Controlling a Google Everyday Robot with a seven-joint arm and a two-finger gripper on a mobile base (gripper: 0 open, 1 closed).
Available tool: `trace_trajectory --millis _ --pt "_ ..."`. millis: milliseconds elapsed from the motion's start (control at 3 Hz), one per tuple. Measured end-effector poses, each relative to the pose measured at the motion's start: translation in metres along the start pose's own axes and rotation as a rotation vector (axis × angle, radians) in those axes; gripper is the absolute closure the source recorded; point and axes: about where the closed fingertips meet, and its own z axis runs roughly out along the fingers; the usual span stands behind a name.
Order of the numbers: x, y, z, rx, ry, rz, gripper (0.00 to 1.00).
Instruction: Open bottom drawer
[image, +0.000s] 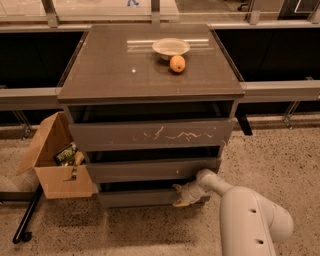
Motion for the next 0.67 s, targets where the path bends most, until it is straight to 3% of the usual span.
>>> trace_trajectory --millis 333,667 --pt "-0.003 -0.001 -0.004 0.0 0.0 0.0 0.88" --pt "-0.013 0.004 -0.017 0.006 -0.067 0.008 0.97"
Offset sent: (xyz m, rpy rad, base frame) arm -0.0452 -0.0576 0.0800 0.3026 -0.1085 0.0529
